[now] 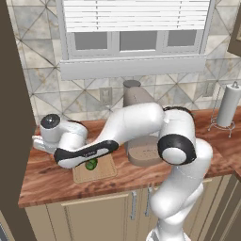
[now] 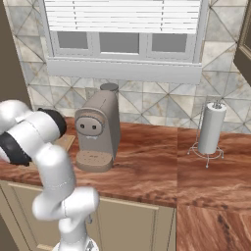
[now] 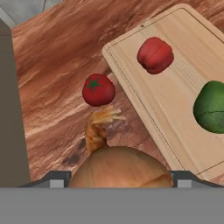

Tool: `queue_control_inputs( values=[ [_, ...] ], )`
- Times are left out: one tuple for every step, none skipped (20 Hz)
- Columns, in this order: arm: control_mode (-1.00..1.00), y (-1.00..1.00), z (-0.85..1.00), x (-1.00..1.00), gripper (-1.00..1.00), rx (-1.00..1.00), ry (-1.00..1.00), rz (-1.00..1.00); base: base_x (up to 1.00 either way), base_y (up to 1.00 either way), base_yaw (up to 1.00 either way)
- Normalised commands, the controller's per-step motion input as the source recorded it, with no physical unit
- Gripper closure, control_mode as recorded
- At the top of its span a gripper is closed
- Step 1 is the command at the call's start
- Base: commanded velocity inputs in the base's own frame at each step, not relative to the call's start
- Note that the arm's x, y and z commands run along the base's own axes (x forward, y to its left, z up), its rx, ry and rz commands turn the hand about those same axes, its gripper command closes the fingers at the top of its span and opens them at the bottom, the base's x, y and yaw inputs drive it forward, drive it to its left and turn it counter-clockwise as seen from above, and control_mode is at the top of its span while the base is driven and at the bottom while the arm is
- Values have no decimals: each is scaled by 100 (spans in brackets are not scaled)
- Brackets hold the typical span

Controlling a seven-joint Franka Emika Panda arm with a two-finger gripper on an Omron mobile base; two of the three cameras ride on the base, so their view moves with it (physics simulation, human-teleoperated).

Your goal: Place the avocado, onion, tomato, and bell pepper on the cutting board.

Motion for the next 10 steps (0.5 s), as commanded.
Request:
queue_control_inputs(
  values=[
    [-100,-44,69,-13,100,6,-7,0,0,0,0],
    [-100,-46,69,-7,100,7,-5,0,0,0,0],
    [-100,-44,66,-8,100,8,-3,0,0,0,0],
    [-100,-49,66,-7,100,9,-2,0,0,0,0],
    [-100,-49,60,-12,100,9,-1,0,0,0,0],
    [-100,-49,55,-9,100,9,0,0,0,0,0],
    [-100,-48,50,-6,100,8,0,0,0,0,0],
    [-100,-50,46,-5,100,8,0,0,0,0,0],
    [-100,-54,43,-6,100,9,0,0,0,0,0],
    [-100,-54,36,-4,100,8,0,0,0,0,0]
  ],
)
